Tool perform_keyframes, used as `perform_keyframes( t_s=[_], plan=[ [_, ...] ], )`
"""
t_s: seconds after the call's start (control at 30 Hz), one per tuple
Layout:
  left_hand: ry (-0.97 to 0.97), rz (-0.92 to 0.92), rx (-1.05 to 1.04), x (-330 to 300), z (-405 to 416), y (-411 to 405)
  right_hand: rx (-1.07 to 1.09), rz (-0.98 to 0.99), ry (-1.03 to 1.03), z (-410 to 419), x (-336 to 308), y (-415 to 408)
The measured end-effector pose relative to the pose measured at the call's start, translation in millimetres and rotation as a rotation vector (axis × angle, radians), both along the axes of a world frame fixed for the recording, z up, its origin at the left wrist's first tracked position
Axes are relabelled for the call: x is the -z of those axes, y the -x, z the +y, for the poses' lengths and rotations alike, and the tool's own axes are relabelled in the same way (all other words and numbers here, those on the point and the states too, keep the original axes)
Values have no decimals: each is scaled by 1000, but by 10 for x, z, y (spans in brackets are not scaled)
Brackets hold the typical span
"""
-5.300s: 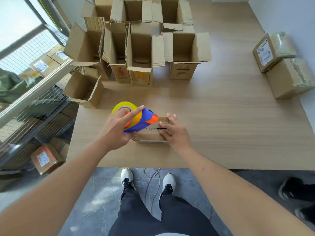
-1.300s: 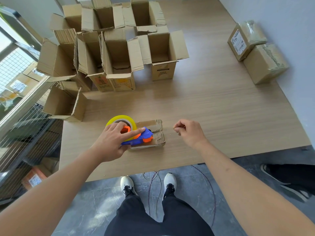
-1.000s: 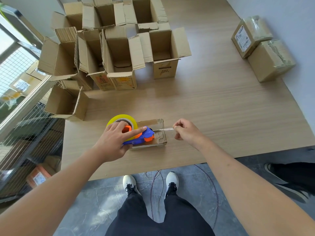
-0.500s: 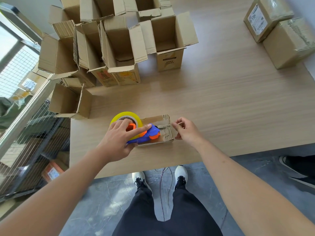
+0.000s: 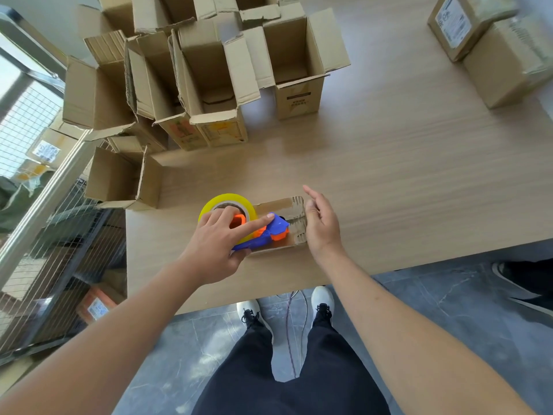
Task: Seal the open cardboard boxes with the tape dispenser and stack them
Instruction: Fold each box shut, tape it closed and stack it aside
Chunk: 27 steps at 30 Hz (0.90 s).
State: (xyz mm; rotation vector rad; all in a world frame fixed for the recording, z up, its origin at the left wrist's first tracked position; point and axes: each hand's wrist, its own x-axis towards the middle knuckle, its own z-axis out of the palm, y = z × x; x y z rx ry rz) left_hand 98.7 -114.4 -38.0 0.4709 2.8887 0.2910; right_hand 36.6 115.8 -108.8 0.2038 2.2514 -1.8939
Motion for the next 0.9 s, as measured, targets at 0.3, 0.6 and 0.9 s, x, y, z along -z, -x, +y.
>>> perform_keyframes(
  t_s=[0.3, 0.6, 0.9],
  plan=[
    [47, -90, 30, -206, -2, 139, -71, 70, -13, -194, 126, 7],
    [-187, -695, -224, -687, -106, 603, -53, 61, -132, -228, 125, 32],
    [-452, -1030, -439, -752, -950, 418, -69, 77, -320, -245, 74, 28]
  ],
)
